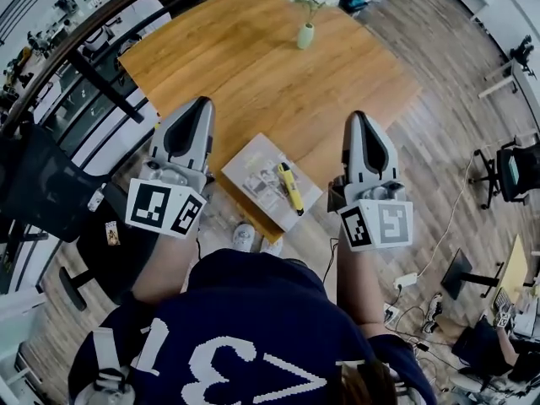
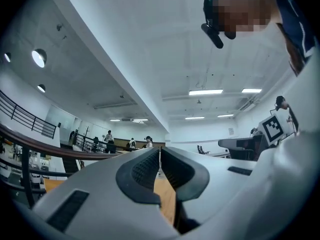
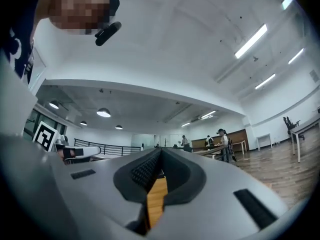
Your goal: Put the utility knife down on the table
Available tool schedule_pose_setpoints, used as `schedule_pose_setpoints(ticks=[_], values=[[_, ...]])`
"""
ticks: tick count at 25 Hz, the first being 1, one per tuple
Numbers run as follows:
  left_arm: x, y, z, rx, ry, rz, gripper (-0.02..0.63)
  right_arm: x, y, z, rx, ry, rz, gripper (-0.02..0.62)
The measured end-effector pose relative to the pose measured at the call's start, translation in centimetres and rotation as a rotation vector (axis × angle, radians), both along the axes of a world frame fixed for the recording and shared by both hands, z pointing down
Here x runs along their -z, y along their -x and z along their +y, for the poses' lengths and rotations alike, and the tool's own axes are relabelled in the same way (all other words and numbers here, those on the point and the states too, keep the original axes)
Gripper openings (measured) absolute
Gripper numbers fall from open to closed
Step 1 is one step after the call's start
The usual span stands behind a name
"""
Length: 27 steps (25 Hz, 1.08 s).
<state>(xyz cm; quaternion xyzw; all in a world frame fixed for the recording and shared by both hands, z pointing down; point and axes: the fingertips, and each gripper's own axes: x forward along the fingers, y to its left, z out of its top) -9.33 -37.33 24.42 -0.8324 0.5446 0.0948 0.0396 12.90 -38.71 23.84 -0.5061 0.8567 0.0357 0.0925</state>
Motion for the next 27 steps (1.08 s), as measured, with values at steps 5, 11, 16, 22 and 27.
schedule_pose_setpoints(ticks=[5,11,16,22,27], values=[[1.2,-0.2,0.9,0.002,-0.027,-0.013,0.023,2.0,-0.8,1.4,-0.014,-0.047,0.005,0.025],[1.4,-0.4,1.3,0.004,-0.034,-0.029,0.023,2.7,-1.5,2.1,-0.031,-0.069,-0.006,0.025],[1.2,-0.4,1.5,0.009,-0.034,-0.026,0.023,2.6,-1.7,2.5,-0.033,-0.073,0.003,0.025],[1.1,-0.8,1.7,0.004,-0.026,-0.027,0.023,2.8,-2.1,2.6,-0.043,-0.074,0.001,0.025],[0.9,-0.7,1.6,0.004,-0.022,-0.027,0.023,2.6,-2.0,2.5,-0.045,-0.068,0.004,0.025]])
